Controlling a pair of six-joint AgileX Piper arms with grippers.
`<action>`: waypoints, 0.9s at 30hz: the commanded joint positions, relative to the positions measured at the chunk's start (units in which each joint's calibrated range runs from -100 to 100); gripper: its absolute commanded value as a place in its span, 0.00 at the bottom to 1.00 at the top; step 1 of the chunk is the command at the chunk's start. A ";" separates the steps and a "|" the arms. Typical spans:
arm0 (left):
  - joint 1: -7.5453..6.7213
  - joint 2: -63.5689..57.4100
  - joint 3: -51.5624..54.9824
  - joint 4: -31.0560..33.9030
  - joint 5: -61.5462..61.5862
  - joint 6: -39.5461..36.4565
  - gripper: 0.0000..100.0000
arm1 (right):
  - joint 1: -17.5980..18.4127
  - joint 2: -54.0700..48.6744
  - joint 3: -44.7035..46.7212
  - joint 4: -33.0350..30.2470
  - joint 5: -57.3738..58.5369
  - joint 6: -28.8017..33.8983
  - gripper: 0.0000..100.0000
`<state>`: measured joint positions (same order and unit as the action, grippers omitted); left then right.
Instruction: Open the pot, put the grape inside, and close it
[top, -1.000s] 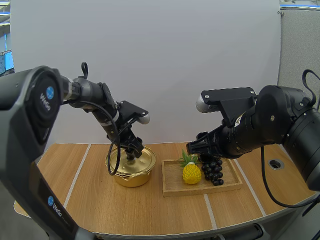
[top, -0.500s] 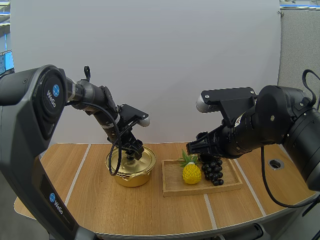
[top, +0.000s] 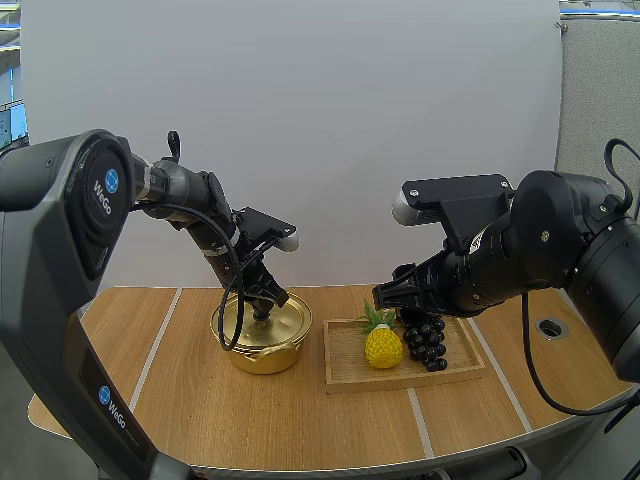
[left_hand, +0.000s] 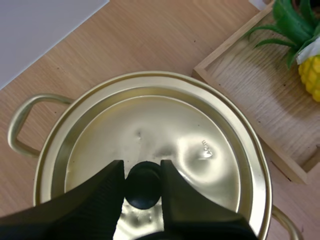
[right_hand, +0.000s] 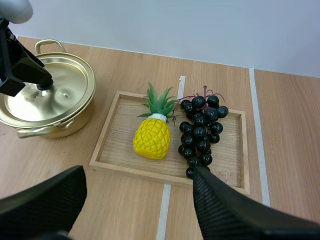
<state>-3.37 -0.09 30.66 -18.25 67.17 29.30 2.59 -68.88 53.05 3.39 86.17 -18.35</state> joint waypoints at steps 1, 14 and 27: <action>-0.20 -3.57 -3.99 -0.41 4.98 -2.02 0.00 | -0.26 -0.27 -0.47 -0.24 -0.32 0.11 1.00; -0.20 -21.09 -23.79 5.87 12.06 -6.41 0.00 | -0.26 -0.27 -0.47 -0.01 -0.32 0.11 1.00; -0.20 -29.74 -44.64 12.76 10.65 -10.90 0.00 | -0.26 -0.27 -0.47 0.20 -0.32 0.11 1.00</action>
<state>-3.37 -28.78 -10.70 -6.24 78.82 19.42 2.59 -68.88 53.05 3.63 86.17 -18.35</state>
